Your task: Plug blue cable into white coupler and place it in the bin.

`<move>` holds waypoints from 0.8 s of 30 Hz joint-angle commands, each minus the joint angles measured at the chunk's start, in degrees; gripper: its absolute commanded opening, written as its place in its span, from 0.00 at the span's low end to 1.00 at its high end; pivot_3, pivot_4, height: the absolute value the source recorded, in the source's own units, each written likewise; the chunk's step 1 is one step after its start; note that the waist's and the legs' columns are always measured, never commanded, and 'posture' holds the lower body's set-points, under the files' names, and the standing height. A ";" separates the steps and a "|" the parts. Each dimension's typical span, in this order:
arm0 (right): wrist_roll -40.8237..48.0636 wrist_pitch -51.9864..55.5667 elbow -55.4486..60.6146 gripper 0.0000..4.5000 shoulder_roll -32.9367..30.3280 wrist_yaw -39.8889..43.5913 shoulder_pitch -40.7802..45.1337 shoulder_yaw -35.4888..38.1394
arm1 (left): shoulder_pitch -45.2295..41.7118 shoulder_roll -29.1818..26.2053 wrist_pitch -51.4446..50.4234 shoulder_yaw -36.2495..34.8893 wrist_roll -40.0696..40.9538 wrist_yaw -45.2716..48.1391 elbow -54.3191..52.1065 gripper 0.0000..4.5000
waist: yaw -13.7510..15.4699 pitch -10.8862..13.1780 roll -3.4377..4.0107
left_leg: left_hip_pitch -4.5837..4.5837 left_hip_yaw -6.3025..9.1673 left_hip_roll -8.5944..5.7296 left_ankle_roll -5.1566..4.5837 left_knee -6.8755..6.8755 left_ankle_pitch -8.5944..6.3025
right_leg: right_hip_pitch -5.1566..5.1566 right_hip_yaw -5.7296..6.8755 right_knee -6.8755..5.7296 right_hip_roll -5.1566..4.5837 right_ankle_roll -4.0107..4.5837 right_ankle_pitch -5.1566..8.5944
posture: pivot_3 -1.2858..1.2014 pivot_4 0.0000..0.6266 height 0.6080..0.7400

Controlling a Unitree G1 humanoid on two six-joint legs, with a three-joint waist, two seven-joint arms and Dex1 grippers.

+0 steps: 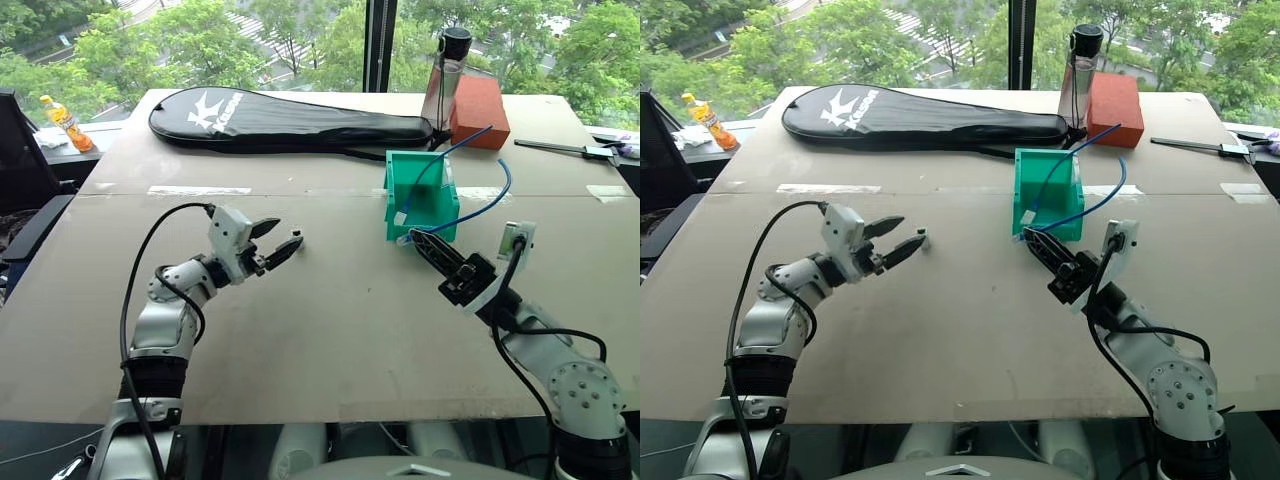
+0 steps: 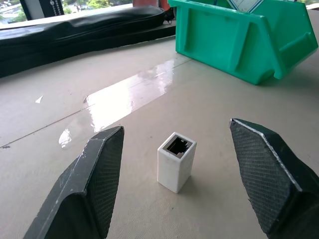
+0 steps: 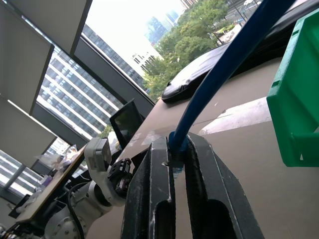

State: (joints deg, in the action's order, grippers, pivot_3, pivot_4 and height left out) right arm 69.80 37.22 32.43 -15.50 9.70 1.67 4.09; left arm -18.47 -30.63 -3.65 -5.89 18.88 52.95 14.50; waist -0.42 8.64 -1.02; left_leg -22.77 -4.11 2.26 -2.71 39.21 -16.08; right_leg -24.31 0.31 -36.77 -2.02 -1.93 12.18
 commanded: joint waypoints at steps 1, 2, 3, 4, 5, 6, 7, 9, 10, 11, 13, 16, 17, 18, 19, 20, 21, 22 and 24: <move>0.40 -0.49 1.41 0.00 -0.34 0.78 0.89 0.44 | -4.66 -2.46 5.77 0.75 -2.37 4.76 8.49 0.77 | 0.07 0.00 0.00 | 0.00 0.01 0.00 0.00 0.00 0.00 | 0.00 0.02 0.00 0.01 0.02 0.01 | 0.52 0.24 1.00; 0.48 -0.42 1.52 0.00 -0.41 0.72 0.85 0.52 | -5.54 -2.65 6.84 0.89 -2.75 5.40 10.46 0.77 | 0.10 0.00 0.00 | 0.00 0.02 0.00 0.00 0.00 0.00 | 0.00 0.04 -0.01 0.01 0.03 0.01 | 0.52 0.24 1.00; 0.62 -0.32 1.71 0.00 -0.60 0.63 0.70 0.66 | -6.68 -2.81 8.16 1.33 -3.27 6.57 12.73 0.77 | 0.07 0.00 -0.01 | 0.00 0.02 0.00 0.00 0.00 0.00 | 0.00 0.04 -0.01 0.01 0.03 0.01 | 0.52 0.24 1.00; 0.72 -0.26 1.87 0.00 -0.76 0.54 0.55 0.75 | -7.69 -2.88 9.40 1.75 -3.75 7.49 14.69 0.77 | 0.06 -0.01 -0.01 | 0.00 0.01 0.00 0.00 0.00 0.00 | 0.00 0.03 -0.01 0.00 0.03 0.01 | 0.52 0.24 1.00; 0.80 -0.22 2.02 0.00 -0.91 0.41 0.40 0.85 | -8.86 -2.82 10.77 2.22 -4.28 8.52 16.78 0.77 | 0.04 -0.01 -0.01 | 0.00 -0.01 -0.01 0.00 0.00 0.00 | 0.00 0.02 0.00 0.00 0.03 0.01 | 0.52 0.24 1.00; 0.91 -0.20 2.13 0.00 -1.05 0.32 0.26 0.96 | -9.88 -2.69 11.74 2.59 -4.66 9.36 18.46 0.77 | 0.04 -0.01 -0.02 | -0.01 -0.01 -0.01 0.00 0.00 0.00 | 0.00 0.01 0.00 0.00 0.01 0.00 | 0.52 0.24 1.00; 0.91 -0.18 2.23 0.00 -1.18 0.17 0.16 1.04 | -10.99 -2.48 12.74 2.87 -5.05 10.01 20.15 0.77 | 0.07 -0.01 -0.02 | -0.03 -0.01 -0.01 0.00 0.00 0.00 | 0.00 0.01 0.01 -0.01 0.00 0.00 | 0.52 0.24 1.00; 1.22 -0.22 2.59 0.00 -1.50 -0.14 -0.11 1.30 | -12.94 -2.22 14.76 3.62 -5.93 11.48 23.23 0.77 | 0.05 -0.01 -0.02 | -0.06 -0.01 -0.01 -0.01 0.00 0.00 | -0.02 0.02 0.02 -0.01 0.00 0.00 | 0.52 0.24 1.00; 1.43 -0.24 2.75 0.00 -1.63 -0.27 -0.23 1.45 | -13.65 -2.13 15.62 3.91 -6.33 12.03 24.50 0.77 | 0.05 -0.01 -0.03 | -0.06 -0.01 -0.01 -0.01 -0.01 0.00 | -0.02 0.02 0.02 -0.01 0.00 -0.01 | 0.52 0.24 1.00; 1.60 -0.25 2.90 0.00 -1.78 -0.41 -0.34 1.61 | -14.37 -2.04 16.54 4.21 -6.73 12.52 25.87 0.77 | 0.02 -0.01 -0.03 | -0.06 -0.01 -0.02 -0.01 -0.01 0.00 | -0.03 0.02 0.02 -0.01 0.00 -0.01 | 0.52 0.24 1.00; 1.87 -0.26 3.21 0.00 -2.16 -0.65 -0.51 1.82 | -15.72 -1.86 18.09 4.64 -7.49 13.37 28.44 0.77 | -0.02 -0.01 -0.04 | -0.07 -0.01 -0.01 -0.01 -0.01 0.00 | -0.03 0.02 0.02 0.00 0.00 -0.01 | 0.52 0.24 1.00; 2.26 -0.23 3.67 0.00 -2.74 -0.98 -0.77 2.03 | -17.69 -1.59 20.17 5.26 -9.03 14.01 31.77 0.77 | -0.07 -0.01 -0.04 | -0.07 -0.01 -0.01 -0.01 -0.01 0.00 | -0.03 0.02 0.02 0.00 -0.01 -0.01 | 0.52 0.24 1.00; 2.37 -0.22 3.86 0.00 -2.92 -1.12 -0.87 2.06 | -18.43 -1.44 20.60 5.29 -9.33 13.99 32.83 0.77 | -0.09 -0.01 -0.04 | -0.07 -0.01 -0.01 -0.01 -0.01 0.00 | -0.03 0.02 0.02 0.00 -0.01 -0.01 | 0.52 0.24 1.00; 2.50 -0.23 4.00 0.00 -3.08 -1.21 -0.95 2.10 | -18.96 -1.32 20.95 5.30 -9.49 13.99 33.65 0.77 | -0.08 -0.01 -0.05 | -0.07 -0.01 -0.01 -0.01 -0.01 -0.01 | -0.03 0.02 0.01 0.00 -0.01 -0.01 | 0.52 0.24 1.00; 2.70 -0.25 4.20 0.00 -3.21 -1.40 -1.04 2.14 | -19.41 -1.26 21.56 5.41 -9.78 14.08 34.38 0.77 | -0.10 -0.01 -0.05 | -0.07 0.00 -0.01 -0.01 -0.01 0.00 | -0.03 0.02 0.02 0.00 -0.01 -0.01 | 0.52 0.24 1.00; 2.89 -0.26 4.36 0.00 -3.35 -1.52 -1.13 2.20 | -19.73 -1.18 22.09 5.48 -10.02 14.13 34.92 0.77 | -0.11 -0.01 -0.05 | -0.07 0.00 -0.01 -0.01 -0.01 -0.01 | -0.03 0.02 0.02 0.00 -0.01 -0.01 | 0.52 0.24 1.00; 3.02 -0.29 4.50 0.00 -3.46 -1.64 -1.21 2.23 | -20.04 -1.02 22.41 5.44 -10.06 14.19 35.39 0.71 | -0.11 -0.01 -0.05 | -0.07 -0.01 -0.01 -0.01 -0.01 -0.01 | -0.03 0.02 0.02 0.00 -0.01 -0.01 | 0.52 0.24 1.00; 3.16 -0.32 4.60 0.00 -3.61 -1.74 -1.28 2.27 | -20.28 -0.84 22.68 5.39 -10.03 14.32 35.72 0.65 | -0.11 -0.01 -0.06 | -0.07 -0.01 -0.01 -0.01 -0.01 -0.01 | -0.03 0.02 0.02 -0.01 -0.01 -0.01 | 0.52 0.24 1.00; 3.29 -0.38 4.74 0.00 -3.84 -1.85 -1.39 2.24 | -20.62 -0.61 23.48 5.38 -10.09 14.63 36.19 0.49 | -0.10 -0.01 -0.06 | -0.08 0.00 -0.01 -0.01 -0.01 -0.01 | -0.03 0.02 0.02 -0.01 -0.01 -0.01 | 0.52 0.24 1.00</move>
State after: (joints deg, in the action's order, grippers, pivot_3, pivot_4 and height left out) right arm 71.98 37.33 34.35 -18.99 8.01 0.36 5.30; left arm -37.99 -31.31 18.03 0.05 8.59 67.20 50.79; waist -0.52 8.63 -1.07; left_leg -22.85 -4.11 2.25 -2.72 39.20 -16.09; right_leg -24.34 0.33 -36.75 -2.02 -1.95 12.17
